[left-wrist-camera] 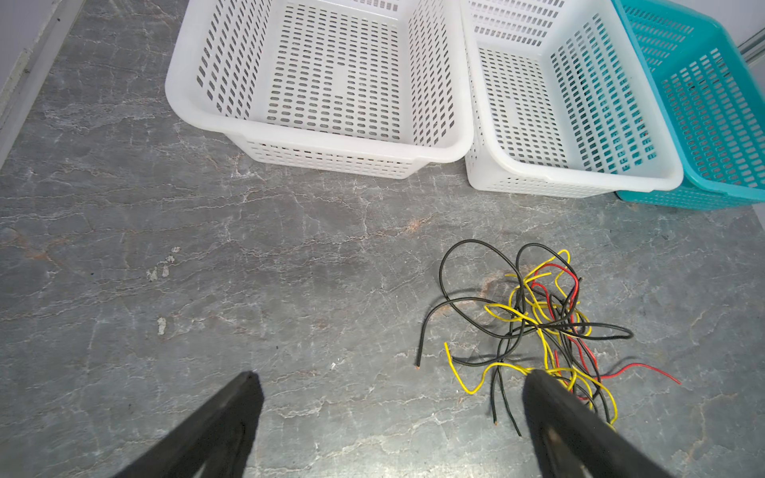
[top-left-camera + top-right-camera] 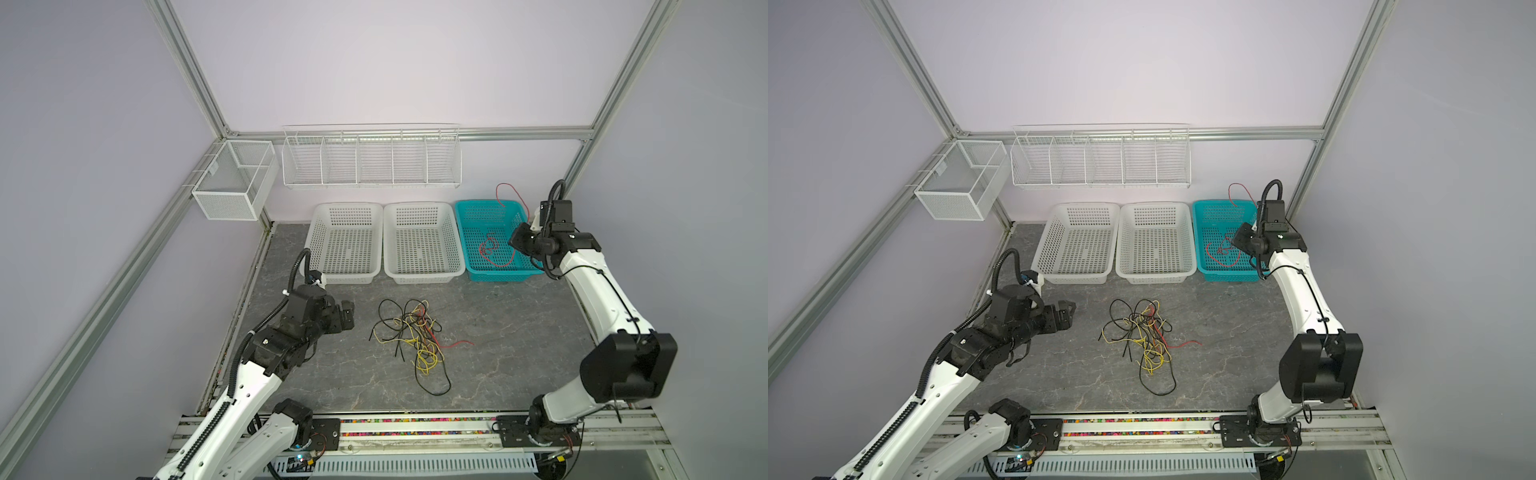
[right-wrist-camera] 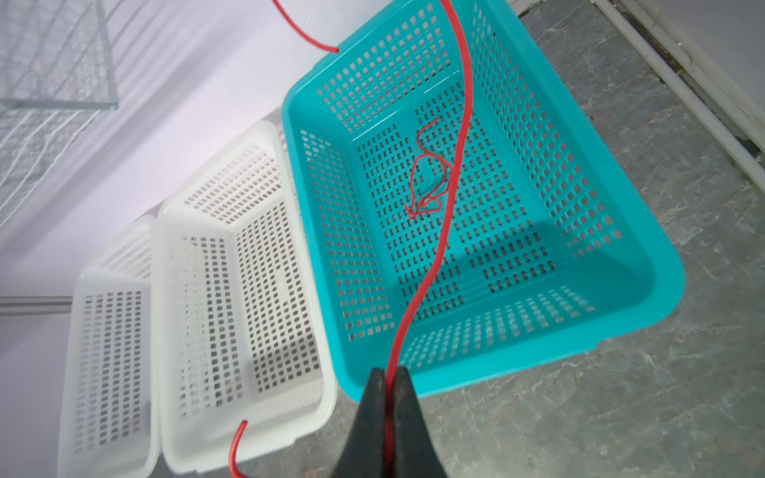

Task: Untangle the cables
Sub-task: 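Carry the red wire to the teal basket with the right gripper, then release the red wire into the teal basket and withdraw the right gripper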

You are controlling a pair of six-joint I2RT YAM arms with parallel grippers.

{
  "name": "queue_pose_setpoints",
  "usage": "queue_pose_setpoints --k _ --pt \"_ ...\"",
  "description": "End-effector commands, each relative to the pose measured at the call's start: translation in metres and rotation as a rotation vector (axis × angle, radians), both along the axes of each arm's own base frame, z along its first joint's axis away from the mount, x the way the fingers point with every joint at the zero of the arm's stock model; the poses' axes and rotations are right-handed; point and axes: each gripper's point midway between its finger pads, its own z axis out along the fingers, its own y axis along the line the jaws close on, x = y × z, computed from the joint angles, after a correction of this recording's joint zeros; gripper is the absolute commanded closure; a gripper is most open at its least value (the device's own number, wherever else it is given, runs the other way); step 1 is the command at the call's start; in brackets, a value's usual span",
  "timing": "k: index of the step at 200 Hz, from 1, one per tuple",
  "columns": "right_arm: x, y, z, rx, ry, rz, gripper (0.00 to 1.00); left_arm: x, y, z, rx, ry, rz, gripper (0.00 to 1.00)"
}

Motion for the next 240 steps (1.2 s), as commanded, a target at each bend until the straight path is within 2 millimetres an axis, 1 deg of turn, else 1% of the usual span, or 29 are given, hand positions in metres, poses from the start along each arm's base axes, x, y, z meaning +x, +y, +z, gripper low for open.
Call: queue_pose_setpoints --k 1,21,35,47,60,79,88,103,115,139,152,166,176,182,185,186,192,204,211,224,240 --pt "0.023 -0.002 -0.015 0.016 0.029 -0.014 0.94 -0.001 0.000 -0.005 0.018 0.011 -0.016 0.01" --pt "0.038 -0.002 -0.039 0.005 0.094 -0.004 0.94 -0.001 0.001 -0.006 0.019 0.010 -0.014 0.01" --pt "0.043 -0.003 -0.055 -0.005 0.134 0.001 0.93 -0.001 0.001 -0.005 0.018 0.009 -0.013 0.01" --pt "0.046 0.000 -0.061 -0.005 0.143 0.017 0.94 -0.001 0.001 -0.005 0.019 0.008 -0.013 0.01" --pt "0.046 -0.001 -0.064 -0.006 0.148 0.018 0.93 -0.001 0.001 -0.006 0.020 0.009 -0.013 0.01" --pt "0.044 0.000 -0.058 -0.029 0.120 0.019 0.89 -0.001 0.001 -0.006 0.021 0.010 -0.014 0.01" --pt "0.043 -0.001 -0.054 -0.035 0.109 0.019 0.85 -0.001 0.001 -0.006 0.021 0.011 -0.015 0.01" --pt "0.041 0.001 -0.045 -0.031 0.099 0.029 0.74 -0.001 0.001 -0.007 0.021 0.014 -0.016 0.01" --pt "0.038 0.004 -0.036 -0.025 0.083 0.039 0.62 -0.001 0.000 -0.006 0.019 0.012 -0.017 0.01" --pt "0.027 0.016 -0.015 -0.024 0.039 0.073 0.48 -0.001 0.000 -0.006 0.019 0.011 -0.016 0.01" --pt "0.016 0.030 -0.003 -0.023 0.014 0.112 0.43 -0.001 0.001 -0.006 0.019 0.014 -0.016 0.01" --pt "-0.002 0.052 0.007 -0.021 -0.014 0.172 0.40 -0.001 0.000 -0.007 0.018 0.016 -0.018 0.01" --pt "-0.017 0.074 0.012 -0.009 -0.046 0.241 0.37 -0.001 -0.001 -0.008 0.017 0.021 -0.020 0.01" --pt "-0.028 0.088 0.010 0.002 -0.053 0.287 0.36 -0.001 -0.001 -0.008 0.016 0.023 -0.020 0.01" --pt "-0.033 0.090 0.010 0.005 -0.059 0.297 0.36 -0.001 -0.001 -0.008 0.015 0.025 -0.021 0.01" --pt "-0.036 0.097 0.010 0.006 -0.060 0.314 0.35 -0.001 -0.001 -0.009 0.015 0.026 -0.022 0.01" --pt "-0.050 0.113 0.006 0.009 -0.059 0.367 0.35 -0.002 -0.002 -0.009 0.012 0.030 -0.024 0.01" --pt "-0.076 0.135 -0.003 0.000 -0.057 0.458 0.35 -0.002 -0.005 -0.011 0.002 0.040 -0.031 0.01" --pt "-0.091 0.150 -0.012 -0.005 -0.045 0.514 0.34 -0.003 -0.006 -0.011 -0.005 0.046 -0.036 0.01" --pt "-0.118 0.167 -0.027 -0.016 -0.036 0.595 0.34 -0.005 -0.010 -0.011 -0.026 0.060 -0.046 0.01" --pt "-0.146 0.180 -0.049 -0.019 -0.007 0.659 0.34 -0.008 -0.017 -0.013 -0.061 0.086 -0.065 0.01"
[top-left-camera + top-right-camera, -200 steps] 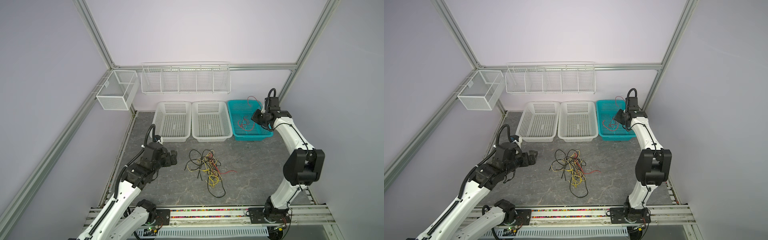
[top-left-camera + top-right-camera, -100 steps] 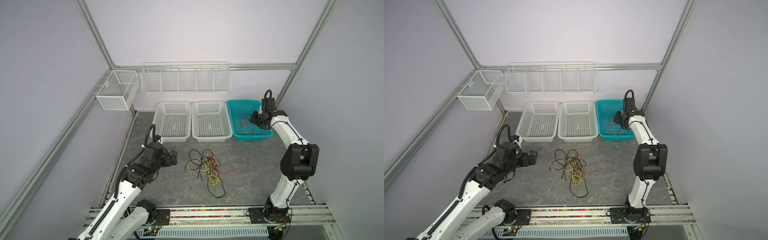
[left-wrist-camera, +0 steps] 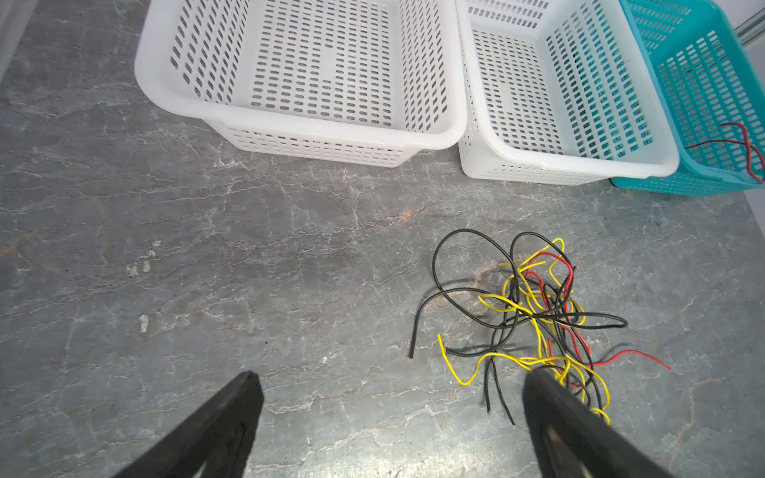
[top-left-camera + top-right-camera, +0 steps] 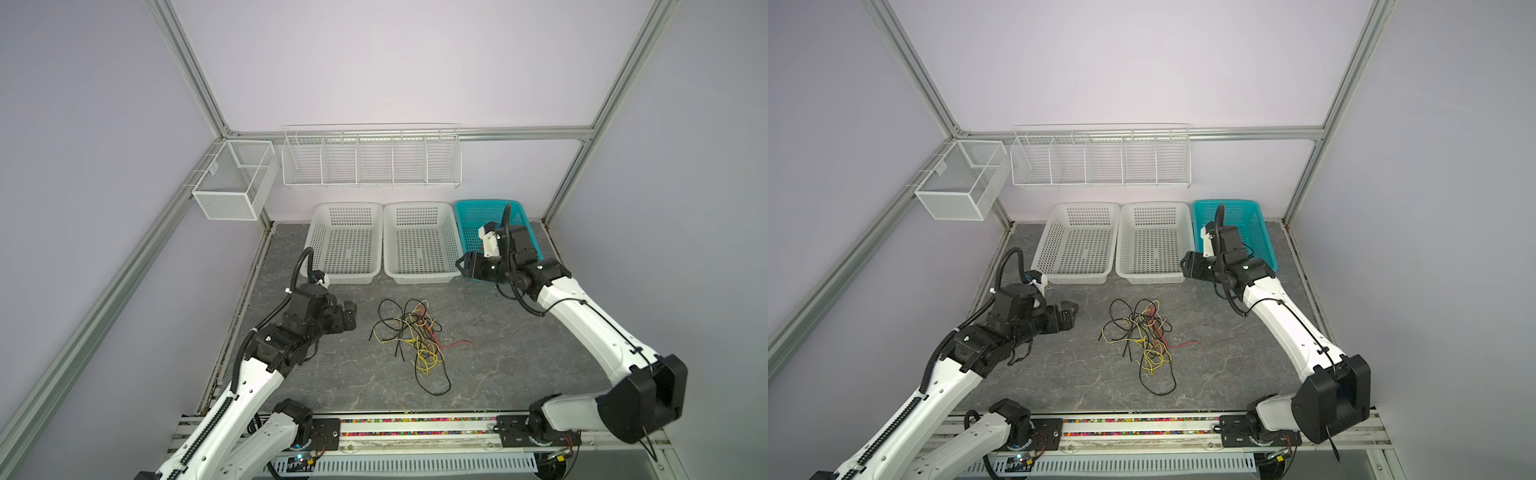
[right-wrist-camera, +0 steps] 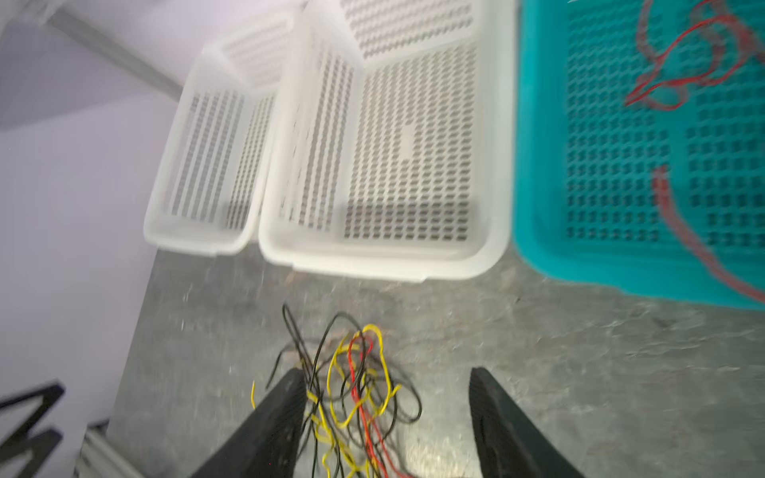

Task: Untangle the cables
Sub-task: 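Release the red wire into the teal basket and withdraw the right gripper, then lower both grippers onto the wire tangle from opposite sides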

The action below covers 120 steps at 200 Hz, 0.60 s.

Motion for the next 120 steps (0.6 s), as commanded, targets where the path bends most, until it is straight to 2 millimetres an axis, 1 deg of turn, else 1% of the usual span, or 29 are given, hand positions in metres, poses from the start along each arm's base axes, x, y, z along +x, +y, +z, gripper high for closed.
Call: queue_pose_setpoints --k 1,34,39,40,43,54,73,86,101,120 --pt "-0.032 0.017 -0.028 -0.021 0.018 0.112 0.34 -0.007 -0.009 -0.006 -0.046 0.049 -0.034 0.01" --pt "-0.070 0.030 -0.072 -0.065 0.057 0.186 0.35 -0.018 -0.025 -0.012 -0.069 0.122 -0.077 0.01" --pt "-0.072 0.033 -0.073 -0.067 0.054 0.192 0.35 -0.020 -0.027 -0.014 -0.081 0.135 -0.078 0.01" --pt "-0.075 0.032 -0.080 -0.074 0.069 0.193 0.35 -0.020 -0.028 -0.014 -0.086 0.139 -0.082 0.01" --pt "-0.080 0.032 -0.089 -0.083 0.086 0.199 0.35 -0.022 -0.031 -0.016 -0.100 0.151 -0.089 0.01" --pt "-0.090 0.038 -0.105 -0.095 0.108 0.227 0.35 -0.027 -0.039 -0.021 -0.143 0.184 -0.108 0.01" --pt "-0.100 0.044 -0.128 -0.133 0.136 0.251 0.36 -0.032 -0.046 -0.026 -0.178 0.208 -0.109 0.01" --pt "-0.105 0.049 -0.140 -0.157 0.156 0.267 0.37 -0.035 -0.051 -0.029 -0.204 0.219 -0.111 0.01" --pt "-0.108 0.055 -0.150 -0.175 0.162 0.283 0.37 -0.038 -0.057 -0.034 -0.239 0.237 -0.112 0.01" --pt "-0.105 0.061 -0.159 -0.194 0.167 0.285 0.39 -0.041 -0.061 -0.043 -0.262 0.261 -0.112 0.01"
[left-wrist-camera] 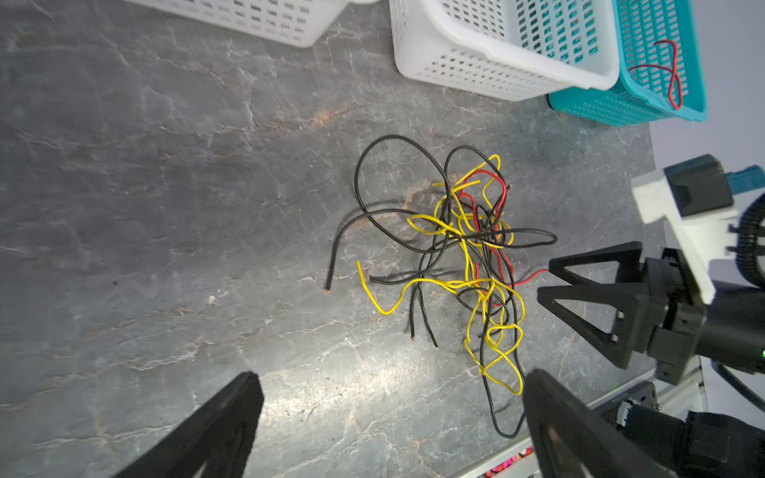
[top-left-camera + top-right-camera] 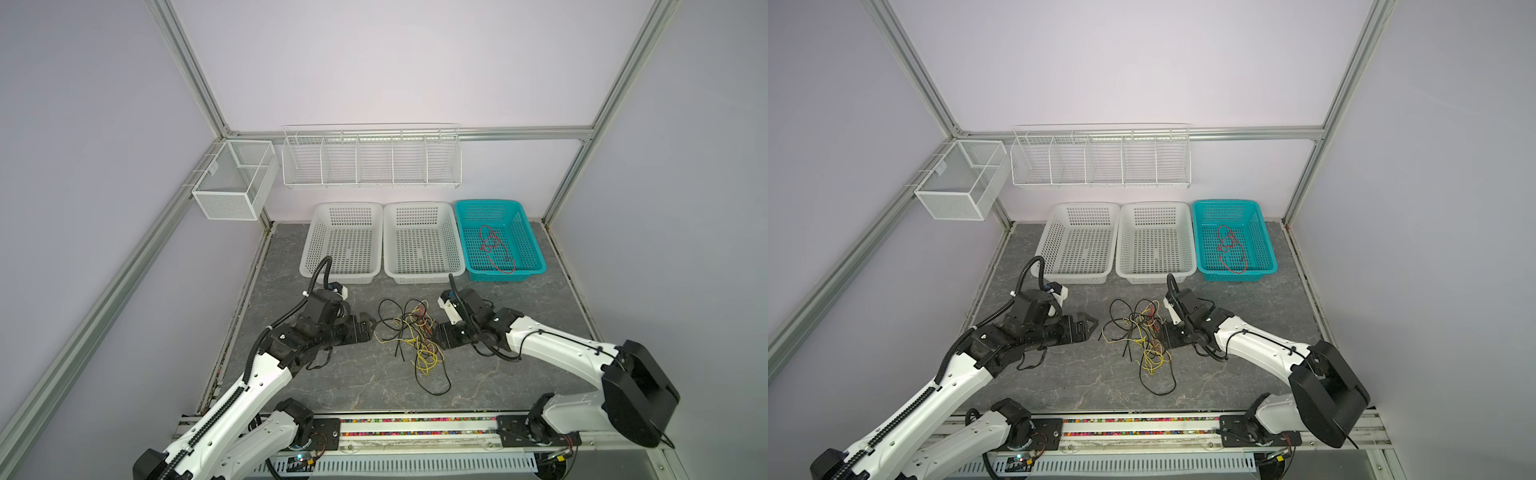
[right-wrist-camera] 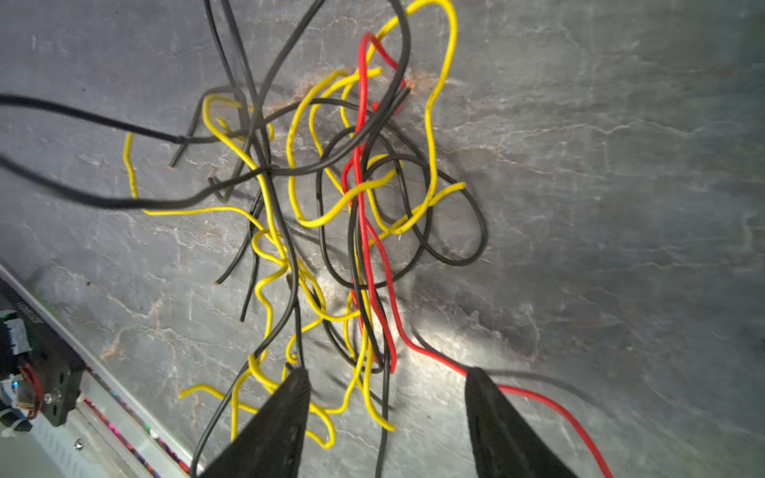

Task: Untangle the cables
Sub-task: 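Lower both grippers onto the wire tangle from opposite sides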

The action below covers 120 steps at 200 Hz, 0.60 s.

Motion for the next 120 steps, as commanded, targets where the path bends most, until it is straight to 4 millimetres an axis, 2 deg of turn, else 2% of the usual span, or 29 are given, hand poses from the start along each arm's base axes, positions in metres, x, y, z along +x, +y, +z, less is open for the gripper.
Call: queue_pose_setpoints --k 1,40,73,95,109,120 --pt "0.009 0.008 -0.006 -0.005 -0.037 -0.010 0.39 -0.005 -0.010 -0.004 -0.070 0.037 0.011 0.01" --pt "0.017 0.014 -0.021 -0.029 -0.029 -0.018 0.49 -0.012 -0.012 -0.025 -0.107 0.087 0.030 0.01" --pt "0.015 0.024 -0.025 -0.018 -0.020 0.009 0.71 -0.017 -0.019 -0.038 -0.169 0.120 0.041 0.01" --pt "0.011 0.034 -0.014 0.003 -0.053 0.049 0.82 -0.019 -0.028 -0.045 -0.219 0.147 0.033 0.00" --pt "0.006 0.040 -0.001 0.020 -0.087 0.078 0.91 -0.021 -0.037 -0.047 -0.249 0.163 0.016 0.01" --pt "0.003 0.044 0.014 0.039 -0.126 0.093 0.93 -0.022 -0.045 -0.047 -0.269 0.170 -0.001 0.00"
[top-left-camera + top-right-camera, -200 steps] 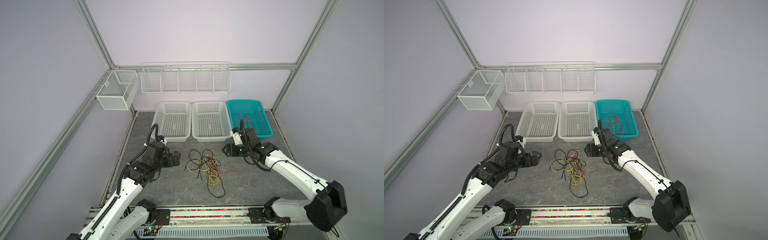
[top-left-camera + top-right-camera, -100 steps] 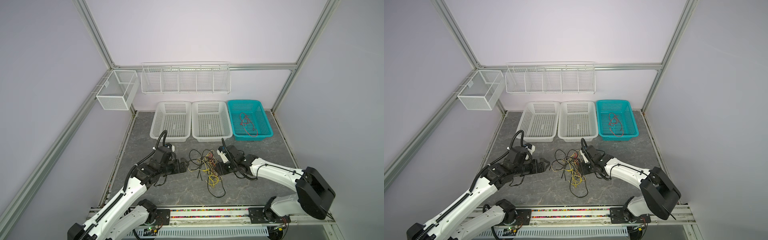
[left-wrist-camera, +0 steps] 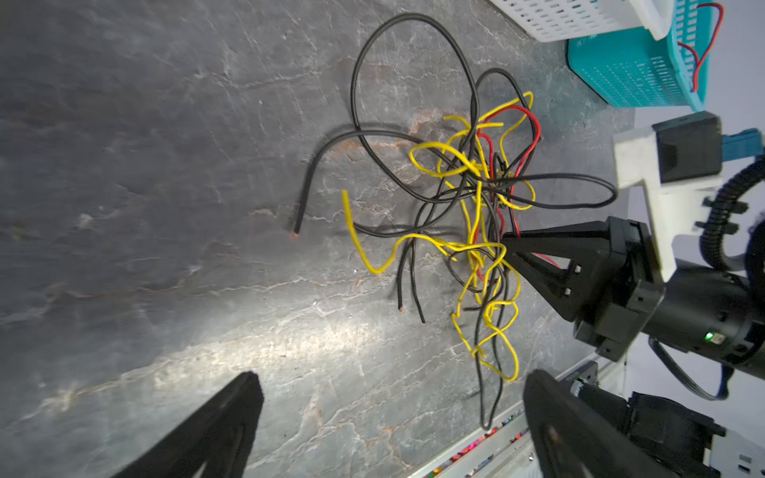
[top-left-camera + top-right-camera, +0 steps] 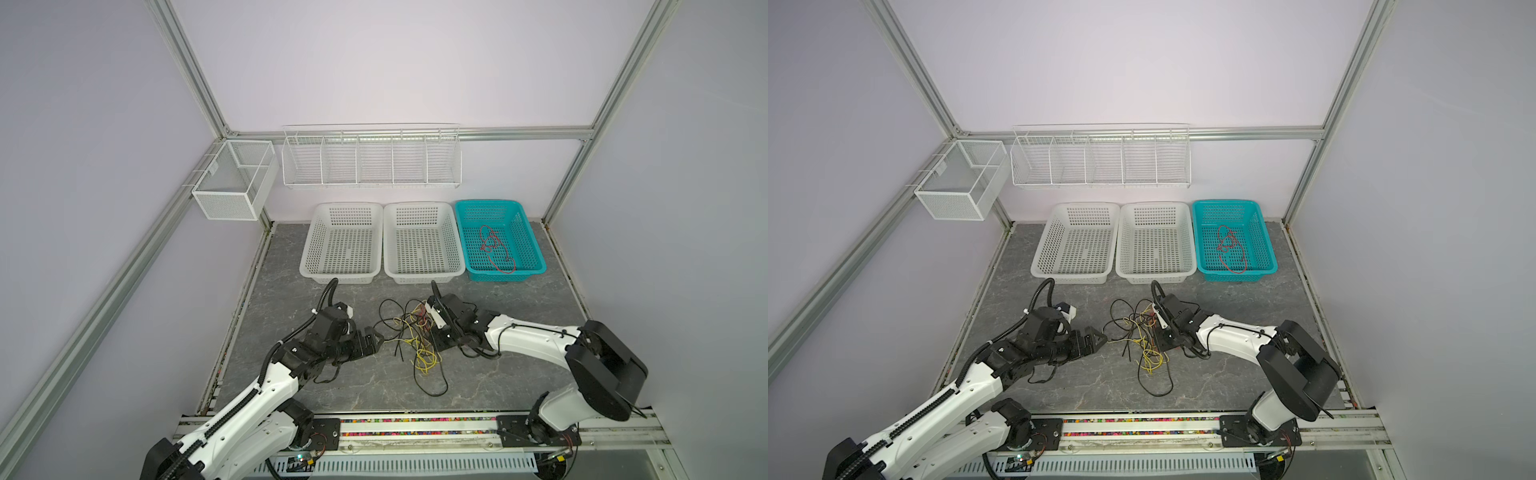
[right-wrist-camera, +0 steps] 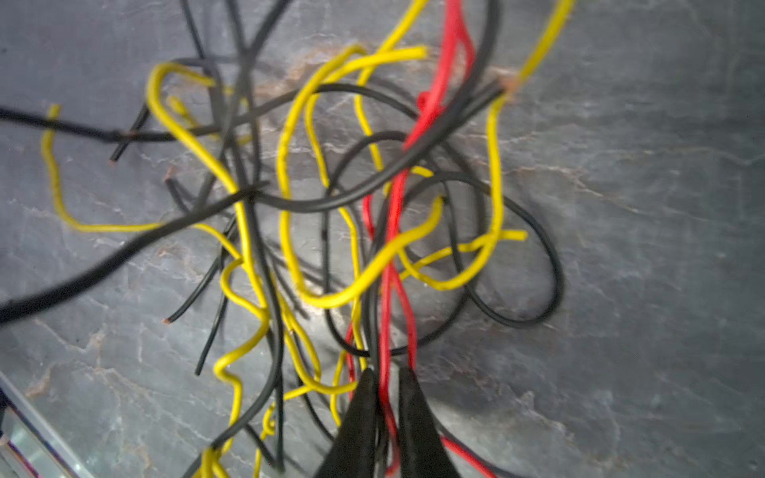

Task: Untangle the cables
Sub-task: 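Lower both grippers onto the wire tangle from opposite sides, then grasp yellow and black wires with the left gripper while the right grasps red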

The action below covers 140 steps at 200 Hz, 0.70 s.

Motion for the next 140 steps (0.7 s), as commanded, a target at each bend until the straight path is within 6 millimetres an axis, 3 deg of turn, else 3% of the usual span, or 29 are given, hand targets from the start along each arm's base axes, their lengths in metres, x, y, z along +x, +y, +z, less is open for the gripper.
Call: queue_pose_setpoints --k 1,38,67,71,79,132,137,140 --pt "0.002 0.017 0.041 0.076 -0.110 0.043 0.93 0.001 -0.023 0.010 -0.106 -0.001 -0.023 0.00" --pt "-0.013 0.035 0.089 0.165 -0.191 0.114 0.93 -0.006 -0.055 0.021 -0.200 -0.017 -0.090 0.00" --pt "-0.027 0.044 0.109 0.194 -0.218 0.166 0.93 -0.010 -0.067 0.015 -0.213 0.002 -0.121 0.00" --pt "-0.026 0.050 0.123 0.223 -0.236 0.173 0.93 -0.010 -0.068 0.015 -0.214 0.006 -0.125 0.00" --pt "-0.030 0.054 0.130 0.245 -0.246 0.185 0.93 -0.011 -0.071 0.012 -0.218 0.014 -0.128 0.01" --pt "-0.050 0.069 0.165 0.416 -0.246 0.250 0.93 -0.015 -0.085 0.001 -0.239 0.020 -0.158 0.08" --pt "-0.051 0.071 0.167 0.429 -0.242 0.252 0.93 -0.015 -0.086 0.000 -0.240 0.020 -0.161 0.10" --pt "-0.054 0.068 0.157 0.416 -0.224 0.254 0.93 -0.015 -0.087 0.000 -0.242 0.021 -0.163 0.11"
